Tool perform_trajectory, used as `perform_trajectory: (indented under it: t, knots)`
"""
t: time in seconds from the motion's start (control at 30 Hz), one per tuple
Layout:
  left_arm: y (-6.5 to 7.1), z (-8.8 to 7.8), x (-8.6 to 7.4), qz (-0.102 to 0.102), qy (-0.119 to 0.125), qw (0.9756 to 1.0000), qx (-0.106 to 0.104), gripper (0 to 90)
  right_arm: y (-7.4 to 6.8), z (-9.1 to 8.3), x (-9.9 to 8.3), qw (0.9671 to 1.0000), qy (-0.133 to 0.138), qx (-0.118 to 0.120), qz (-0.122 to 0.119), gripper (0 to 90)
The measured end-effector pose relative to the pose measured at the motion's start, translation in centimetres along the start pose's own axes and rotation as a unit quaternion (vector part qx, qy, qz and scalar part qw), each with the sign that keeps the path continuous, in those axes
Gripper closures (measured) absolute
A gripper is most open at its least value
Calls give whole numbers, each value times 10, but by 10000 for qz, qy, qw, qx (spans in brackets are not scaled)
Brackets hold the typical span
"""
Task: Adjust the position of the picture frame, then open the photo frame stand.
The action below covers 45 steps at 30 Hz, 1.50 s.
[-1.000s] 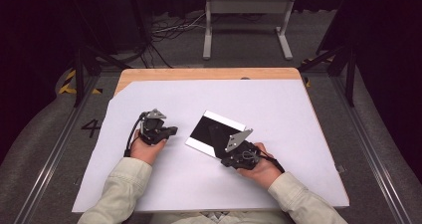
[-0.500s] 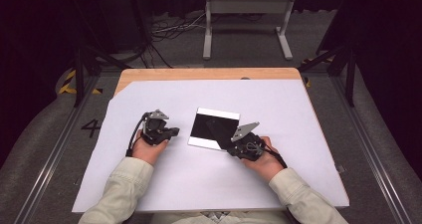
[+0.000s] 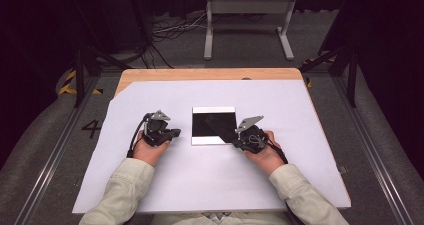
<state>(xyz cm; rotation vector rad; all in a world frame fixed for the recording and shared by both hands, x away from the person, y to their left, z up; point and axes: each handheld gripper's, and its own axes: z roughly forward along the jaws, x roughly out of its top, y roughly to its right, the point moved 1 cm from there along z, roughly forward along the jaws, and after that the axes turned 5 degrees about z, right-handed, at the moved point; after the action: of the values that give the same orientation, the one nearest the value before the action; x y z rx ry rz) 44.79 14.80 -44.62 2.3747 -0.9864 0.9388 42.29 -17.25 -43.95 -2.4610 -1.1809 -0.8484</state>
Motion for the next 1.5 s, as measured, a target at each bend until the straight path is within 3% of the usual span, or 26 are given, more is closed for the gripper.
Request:
perform_trajectory:
  t: [0.37,0.63,0.9,1.03,1.37,1.43,1.5]
  knots:
    - [2,-7,1,21,68,10000,-40,881,3,-14,2,9996,273,62,81,900]
    - [3,-20,-2,264,315,9989,-215,820,13,-42,4,9968,753,23,252,900]
    - [3,-25,-1,345,546,9977,-224,802,31,-57,-1,9910,1126,169,701,892]
    - [2,-25,-2,338,587,9975,-200,788,42,-63,-6,9838,1331,235,1174,840]
    - [0,-23,-3,249,611,9977,-179,776,54,-61,-13,9772,1364,192,1616,762]
    - [0,-23,-4,245,610,9977,-183,775,56,-61,-14,9777,1294,164,1647,741]
    - [0,-23,-4,256,605,9977,-188,774,59,-57,-14,9797,1040,248,1699,699]
